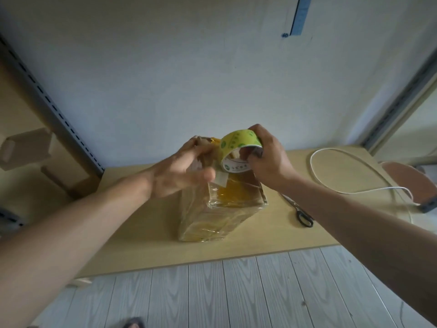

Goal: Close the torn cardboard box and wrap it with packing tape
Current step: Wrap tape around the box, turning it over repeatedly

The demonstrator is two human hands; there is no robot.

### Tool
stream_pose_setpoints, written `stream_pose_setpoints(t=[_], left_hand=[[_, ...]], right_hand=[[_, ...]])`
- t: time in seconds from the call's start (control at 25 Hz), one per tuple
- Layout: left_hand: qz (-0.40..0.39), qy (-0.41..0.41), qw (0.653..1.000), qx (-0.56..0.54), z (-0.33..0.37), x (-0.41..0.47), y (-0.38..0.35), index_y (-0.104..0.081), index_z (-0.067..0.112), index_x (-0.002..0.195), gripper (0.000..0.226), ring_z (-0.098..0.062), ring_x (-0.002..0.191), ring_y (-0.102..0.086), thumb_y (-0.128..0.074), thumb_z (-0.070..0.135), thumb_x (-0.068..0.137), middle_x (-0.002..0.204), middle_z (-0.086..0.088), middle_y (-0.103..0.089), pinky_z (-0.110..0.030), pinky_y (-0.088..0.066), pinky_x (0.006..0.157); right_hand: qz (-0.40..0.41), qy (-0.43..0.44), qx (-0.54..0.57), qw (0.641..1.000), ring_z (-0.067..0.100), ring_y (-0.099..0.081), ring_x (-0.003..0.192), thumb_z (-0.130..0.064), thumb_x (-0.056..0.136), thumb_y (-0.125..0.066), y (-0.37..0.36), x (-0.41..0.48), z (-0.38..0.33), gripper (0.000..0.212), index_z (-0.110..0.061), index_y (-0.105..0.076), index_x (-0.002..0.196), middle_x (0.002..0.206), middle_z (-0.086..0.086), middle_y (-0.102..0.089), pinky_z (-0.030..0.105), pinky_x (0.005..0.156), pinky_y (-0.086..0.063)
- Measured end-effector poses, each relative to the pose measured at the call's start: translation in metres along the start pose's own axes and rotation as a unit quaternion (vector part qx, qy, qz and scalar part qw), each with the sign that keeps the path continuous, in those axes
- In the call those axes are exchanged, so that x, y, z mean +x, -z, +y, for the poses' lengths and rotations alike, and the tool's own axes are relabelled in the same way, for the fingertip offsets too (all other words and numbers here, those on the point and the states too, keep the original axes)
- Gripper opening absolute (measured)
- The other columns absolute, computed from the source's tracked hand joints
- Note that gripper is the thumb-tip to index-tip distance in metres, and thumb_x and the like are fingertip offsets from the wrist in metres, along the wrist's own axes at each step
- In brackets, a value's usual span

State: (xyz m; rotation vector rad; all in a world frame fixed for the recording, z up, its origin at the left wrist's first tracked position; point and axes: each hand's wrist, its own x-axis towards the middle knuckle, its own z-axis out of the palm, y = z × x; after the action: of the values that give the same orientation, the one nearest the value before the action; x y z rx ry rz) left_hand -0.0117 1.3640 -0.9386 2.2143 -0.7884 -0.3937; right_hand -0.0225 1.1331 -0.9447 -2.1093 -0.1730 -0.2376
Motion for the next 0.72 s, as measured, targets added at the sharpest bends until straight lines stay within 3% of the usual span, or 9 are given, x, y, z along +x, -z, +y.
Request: stream_pose_setpoints(t=[0.12, 0.2, 0.28, 0.36, 0.52, 0.64, 0.72], left_hand=[[0.087, 0.129, 0.987, 0.047, -0.001, 0.008, -0.016, -0.035, 0.040, 0.143, 0.112, -0.013, 0.135, -0.036, -0.068, 0.093, 0.049, 0.142, 0.000, -0.033, -0.036, -0.038, 0.114], [0.146, 0.180, 0.972, 0.031, -0.004, 0.012, -0.030, -0.039, 0.044, 0.138, 0.115, -0.013, 0.121, -0.054, -0.072, 0.094, 0.040, 0.136, 0.003, -0.048, -0.039, -0.052, 0.103], [0.174, 0.175, 0.969, 0.007, -0.012, 0.007, -0.030, -0.042, 0.046, 0.135, 0.116, -0.017, 0.114, -0.061, -0.074, 0.095, 0.035, 0.128, 0.008, -0.057, -0.044, -0.056, 0.094], [0.167, 0.180, 0.969, 0.027, -0.019, -0.004, -0.021, -0.036, 0.044, 0.140, 0.119, -0.018, 0.119, -0.059, -0.070, 0.096, 0.038, 0.133, 0.011, -0.055, -0.047, -0.055, 0.095], [0.148, 0.213, 0.964, 0.051, -0.029, -0.024, -0.017, -0.016, 0.045, 0.154, 0.133, -0.019, 0.135, -0.048, -0.061, 0.101, 0.043, 0.152, 0.009, -0.043, -0.050, -0.048, 0.106], [0.148, 0.218, 0.963, 0.056, -0.033, -0.028, -0.014, -0.013, 0.044, 0.155, 0.132, -0.021, 0.135, -0.047, -0.058, 0.101, 0.046, 0.154, 0.006, -0.041, -0.050, -0.047, 0.107], [0.153, 0.222, 0.961, 0.058, -0.036, -0.032, -0.012, -0.011, 0.043, 0.157, 0.134, -0.022, 0.135, -0.047, -0.057, 0.102, 0.045, 0.155, 0.004, -0.040, -0.050, -0.047, 0.107]], right_hand=[[-0.021, 0.025, -0.015, 0.999, 0.004, -0.060, 0.086, 0.008, 0.075, -0.045, -0.016, 0.003, -0.013, 0.039, -0.021, -0.050, 0.102, 0.091, -0.003, -0.064, 0.014, 0.060, -0.048], [-0.041, 0.041, -0.029, 0.998, 0.009, -0.060, 0.081, 0.008, 0.072, -0.045, -0.020, 0.008, -0.017, 0.034, -0.019, -0.053, 0.091, 0.084, -0.004, -0.064, 0.019, 0.061, -0.048], [-0.071, 0.087, -0.067, 0.991, 0.010, -0.055, 0.070, 0.006, 0.072, -0.049, -0.012, 0.014, -0.022, 0.027, -0.018, -0.052, 0.084, 0.075, -0.006, -0.059, 0.023, 0.058, -0.041], [-0.100, 0.166, -0.161, 0.968, 0.015, -0.051, 0.066, 0.001, 0.078, -0.053, 0.004, 0.021, -0.027, 0.023, -0.017, -0.053, 0.092, 0.075, -0.006, -0.055, 0.028, 0.055, -0.039], [-0.118, 0.240, -0.315, 0.911, 0.024, -0.055, 0.069, -0.009, 0.093, -0.046, 0.017, 0.026, -0.033, 0.022, -0.017, -0.053, 0.112, 0.087, -0.004, -0.057, 0.033, 0.054, -0.042], [-0.122, 0.252, -0.339, 0.898, 0.023, -0.056, 0.065, -0.036, 0.087, -0.047, 0.030, 0.032, -0.032, 0.022, -0.019, -0.055, 0.099, 0.081, -0.004, -0.059, 0.026, 0.053, -0.035], [-0.113, 0.226, -0.375, 0.892, 0.026, -0.055, 0.065, -0.030, 0.087, -0.055, 0.040, 0.036, -0.021, 0.013, -0.020, -0.053, 0.095, 0.081, -0.002, -0.060, 0.026, 0.054, -0.029]])
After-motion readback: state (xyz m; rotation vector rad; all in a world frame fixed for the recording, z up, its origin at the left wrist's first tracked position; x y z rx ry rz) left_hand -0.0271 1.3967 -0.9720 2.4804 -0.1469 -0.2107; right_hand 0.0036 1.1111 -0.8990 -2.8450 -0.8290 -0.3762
